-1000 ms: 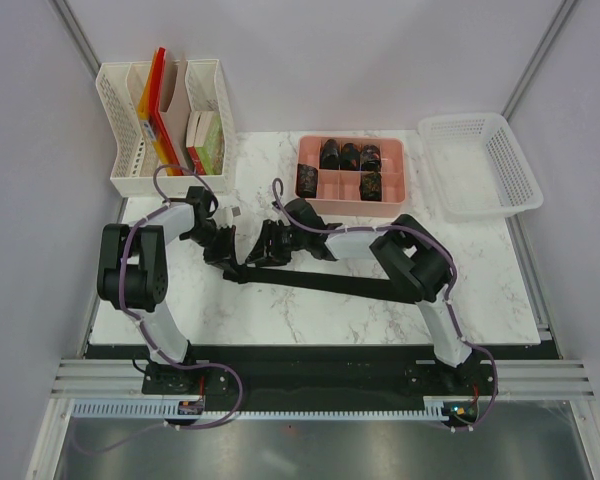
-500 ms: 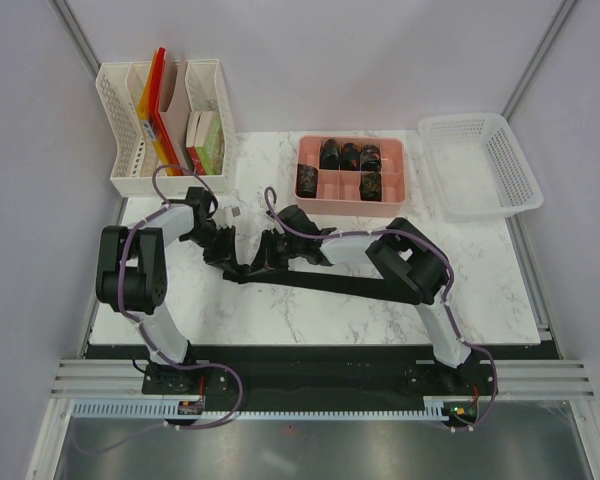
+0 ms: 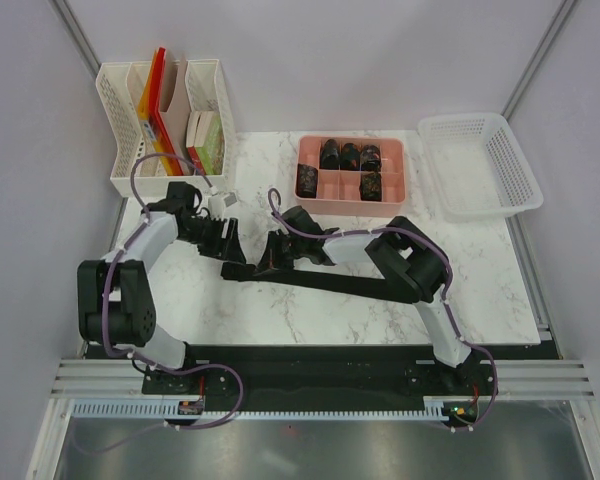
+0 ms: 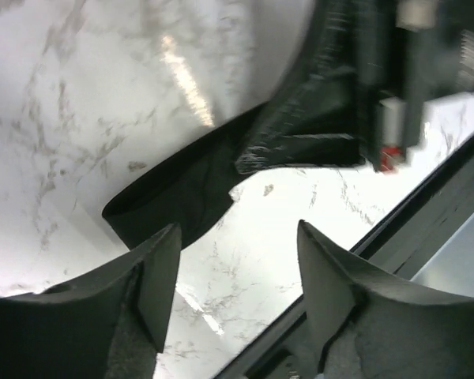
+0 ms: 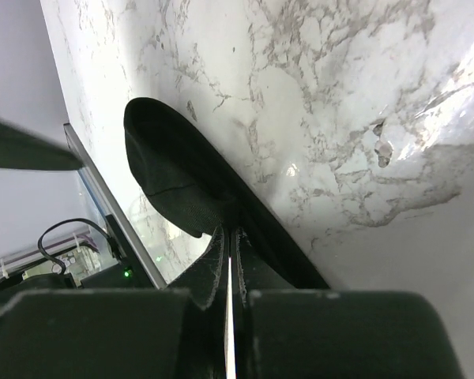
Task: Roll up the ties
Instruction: Roll the tie at the center of the board.
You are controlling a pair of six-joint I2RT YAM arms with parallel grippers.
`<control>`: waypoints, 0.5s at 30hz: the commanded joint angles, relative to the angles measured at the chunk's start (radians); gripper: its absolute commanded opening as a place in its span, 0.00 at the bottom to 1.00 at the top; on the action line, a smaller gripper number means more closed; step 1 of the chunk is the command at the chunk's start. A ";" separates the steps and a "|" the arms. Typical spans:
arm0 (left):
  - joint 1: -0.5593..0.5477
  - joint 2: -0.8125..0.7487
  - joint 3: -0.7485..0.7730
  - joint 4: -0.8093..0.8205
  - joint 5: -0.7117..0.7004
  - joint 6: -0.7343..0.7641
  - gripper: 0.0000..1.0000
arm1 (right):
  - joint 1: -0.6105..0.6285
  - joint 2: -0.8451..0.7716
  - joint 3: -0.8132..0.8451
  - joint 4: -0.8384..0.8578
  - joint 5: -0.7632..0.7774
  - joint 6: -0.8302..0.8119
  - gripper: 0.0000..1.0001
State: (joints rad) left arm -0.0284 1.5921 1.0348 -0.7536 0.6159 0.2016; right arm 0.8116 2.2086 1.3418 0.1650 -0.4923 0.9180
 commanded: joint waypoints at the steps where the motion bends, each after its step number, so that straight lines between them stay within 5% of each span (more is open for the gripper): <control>1: 0.025 -0.144 -0.025 0.013 0.211 0.342 0.70 | -0.008 0.023 -0.018 -0.013 0.015 -0.027 0.00; 9: 0.027 -0.179 -0.099 -0.087 0.246 1.152 0.72 | -0.009 0.037 -0.026 -0.019 0.015 -0.024 0.00; 15: 0.027 -0.146 -0.180 -0.058 0.249 1.478 0.73 | -0.009 0.033 -0.036 0.018 0.000 -0.002 0.00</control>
State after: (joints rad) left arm -0.0055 1.4227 0.8978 -0.8139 0.8238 1.3014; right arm 0.8066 2.2097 1.3289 0.1898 -0.5018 0.9207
